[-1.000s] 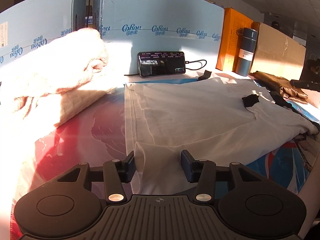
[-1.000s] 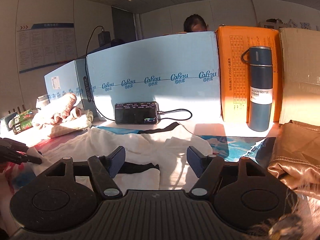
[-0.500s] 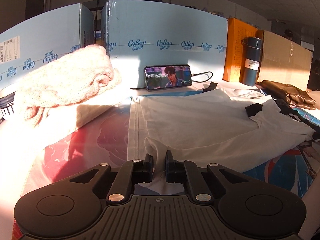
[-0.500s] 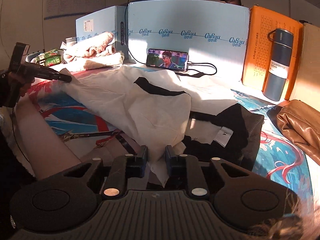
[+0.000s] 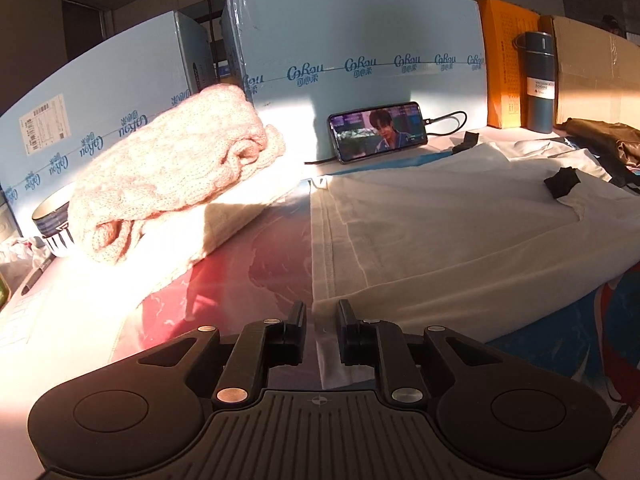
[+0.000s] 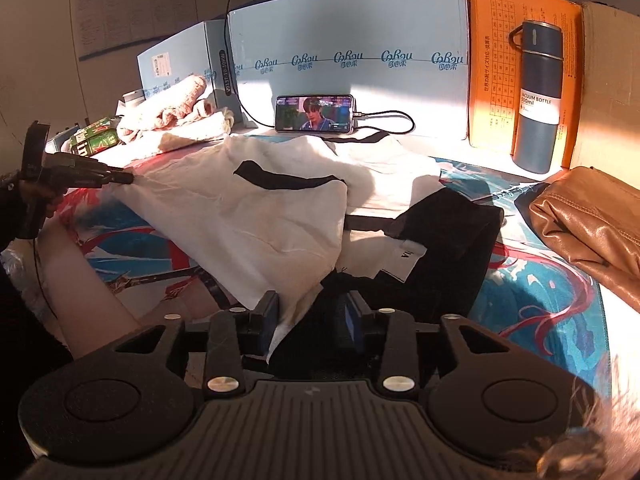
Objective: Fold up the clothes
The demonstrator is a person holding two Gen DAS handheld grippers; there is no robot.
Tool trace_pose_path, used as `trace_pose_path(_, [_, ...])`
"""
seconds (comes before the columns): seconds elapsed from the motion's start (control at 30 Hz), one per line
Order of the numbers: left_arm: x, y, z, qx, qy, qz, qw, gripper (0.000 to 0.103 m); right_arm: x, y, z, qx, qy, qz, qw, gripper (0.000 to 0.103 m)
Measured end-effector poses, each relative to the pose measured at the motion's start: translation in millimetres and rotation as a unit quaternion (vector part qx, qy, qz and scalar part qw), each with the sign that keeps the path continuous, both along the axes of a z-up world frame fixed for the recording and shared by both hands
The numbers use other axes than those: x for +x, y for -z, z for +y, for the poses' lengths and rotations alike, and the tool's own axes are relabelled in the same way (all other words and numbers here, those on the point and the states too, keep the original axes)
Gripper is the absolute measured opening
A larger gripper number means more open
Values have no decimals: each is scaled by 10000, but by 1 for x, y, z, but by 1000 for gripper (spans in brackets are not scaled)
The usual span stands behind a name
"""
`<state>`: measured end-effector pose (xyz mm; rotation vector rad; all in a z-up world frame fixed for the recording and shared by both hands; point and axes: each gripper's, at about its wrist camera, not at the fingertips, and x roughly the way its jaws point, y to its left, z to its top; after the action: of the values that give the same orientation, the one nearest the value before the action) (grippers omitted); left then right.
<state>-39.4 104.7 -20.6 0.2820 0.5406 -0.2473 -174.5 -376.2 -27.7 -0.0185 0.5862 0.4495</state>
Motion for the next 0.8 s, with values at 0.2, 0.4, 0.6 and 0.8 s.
trace_pose_path(0.2, [-15, -15, -10, -58, -431, -715, 9965, 80, 19, -10, -10, 908, 221, -308, 9951, 51])
trace_pose_path(0.4, [-37, -16, -76, 46, 894, -1032, 9906, 92, 53, 5, 22, 231, 39, 42, 9997, 43])
trace_pose_path(0.6, [-36, 0, -114, 566, 1469, -630, 9855, 92, 61, 8, 38, -416, -216, -162, 9988, 9])
trace_pose_path(0.8, [-30, 8, -112, 647, 1299, -444, 9884, 103, 80, 1, 33, -706, 45, -301, 9970, 22])
